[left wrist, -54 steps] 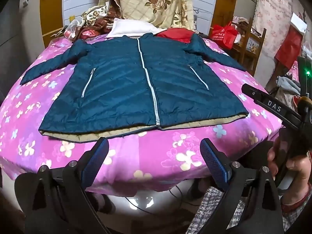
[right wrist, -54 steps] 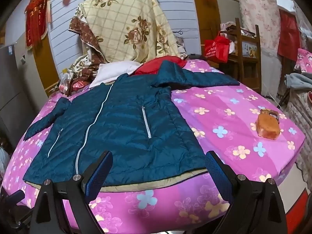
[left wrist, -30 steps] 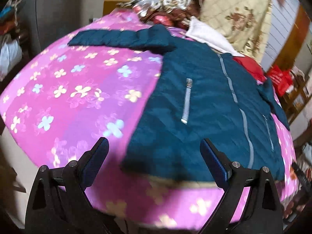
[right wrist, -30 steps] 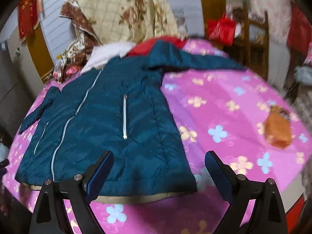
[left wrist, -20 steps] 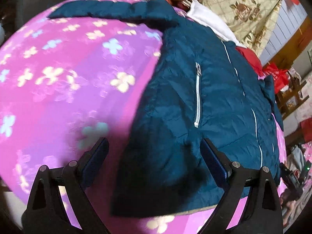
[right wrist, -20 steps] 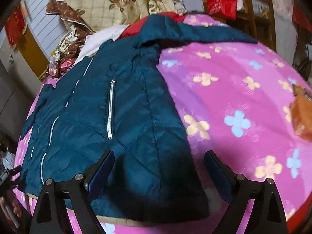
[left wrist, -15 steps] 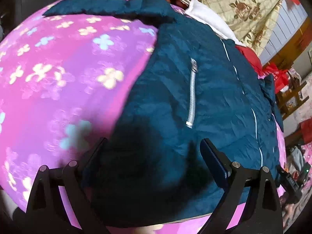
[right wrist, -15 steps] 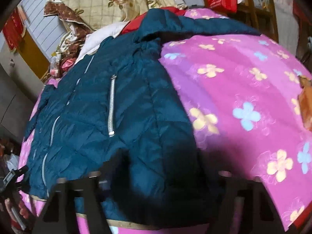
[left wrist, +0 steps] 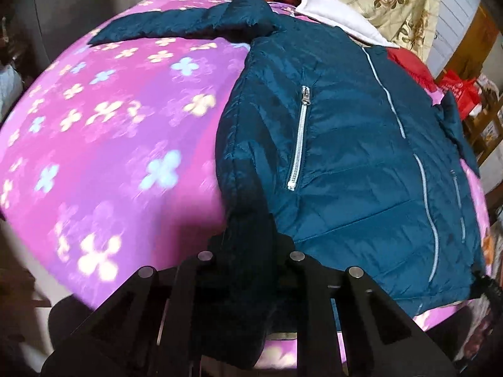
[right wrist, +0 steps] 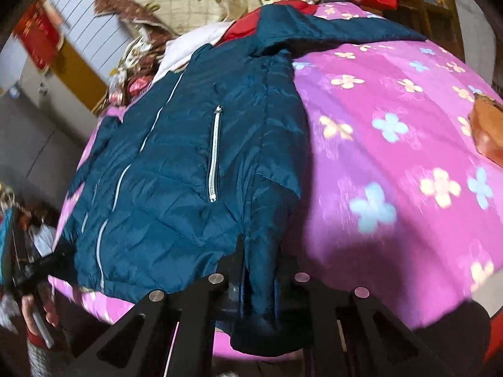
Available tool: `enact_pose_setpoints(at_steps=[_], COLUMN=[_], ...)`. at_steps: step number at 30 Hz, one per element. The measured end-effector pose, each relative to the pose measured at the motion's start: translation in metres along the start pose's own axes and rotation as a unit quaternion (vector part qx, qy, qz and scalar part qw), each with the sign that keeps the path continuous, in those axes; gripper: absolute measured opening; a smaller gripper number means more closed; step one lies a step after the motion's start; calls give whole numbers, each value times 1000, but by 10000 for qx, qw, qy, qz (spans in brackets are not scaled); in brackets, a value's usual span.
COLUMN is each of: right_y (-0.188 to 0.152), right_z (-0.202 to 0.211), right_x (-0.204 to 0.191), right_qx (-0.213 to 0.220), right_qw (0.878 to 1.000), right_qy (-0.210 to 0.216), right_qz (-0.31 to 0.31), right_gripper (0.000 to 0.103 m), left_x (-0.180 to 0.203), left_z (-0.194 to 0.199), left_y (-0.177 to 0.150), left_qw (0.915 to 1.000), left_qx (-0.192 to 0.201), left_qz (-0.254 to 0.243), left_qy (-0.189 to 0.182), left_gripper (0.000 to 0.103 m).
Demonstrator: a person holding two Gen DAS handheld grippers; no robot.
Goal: Fold large clothes
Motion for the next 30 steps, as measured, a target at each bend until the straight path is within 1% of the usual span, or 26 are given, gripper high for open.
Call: enact_pose_setpoints(at_steps=[1,2,3,4,5,6,7,8,10,13,15,18,21,25,27,30], right_y=[-1,-2,-2,-2,-2,0,2,5,10,14,13,11,10,12,17,34], right_z=[3,6,8,10,14,20,25,30,40,55,61,66,72,87,91,95], right_x=[1,3,5,7,10,12,14,16,17,18,17,17,17,16,15,8], right_qx=[92,143,199,243,294,444,567,673,843,1072,1183,1237,1301,1497,1541,1598], right_qw=[9999,9998,9996,9992,9990,9983,9978,9968,9945,9919,9908,9902,9889,9856,9850,9851], right_qy=[-82,-122,-196,-303,-345,-379,-331,-411,-604,-673,-644,-642,-711,-782,-763,-632], right_qz=[46,69,90,80,54,-21,-90,-147,-131,-131,-128,-106,-26,122,131,105], right_gripper=[12,13,19,29,38,54,64,67,68,68,68,68,68,68,68,68], left_x=[-2,-4,-7,-9,-12,-14,-16,-19,-24,-26,-26,-22,-14,-4,1,11], left_z=[6,14,22,27,37,45,54,60,71,81,85,93,98,103,106,113], left_y=[-5,-9,-11,-11,-11,-11,-9,-8,-6,-3,-6,-6,-2,7,11,19], left_qw=[10000,9999,9996,9993,9985,9978,9968,9959,9939,9922,9925,9928,9923,9919,9918,9907], left_qx=[59,139,262,327,460,562,708,817,1000,1132,1117,1103,1169,1221,1248,1349], left_qz=[-18,-26,-22,-16,-7,-8,-5,2,32,48,135,250,215,169,152,92], left_qy=[25,63,108,161,283,343,373,393,458,528,480,383,356,296,220,167], left_gripper=[17,22,25,29,31,34,40,48,56,56,57,57,57,57,57,57])
Point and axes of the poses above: each gripper's, at about its wrist camera, not at the fingertips, and z roughly against the way its jaws point, x to its right, y to its top, the point moved 5 cm from there along -z, roughly the way its jaws point, and after that the axes turned 9 degrees about x, right-handed, at the moved point
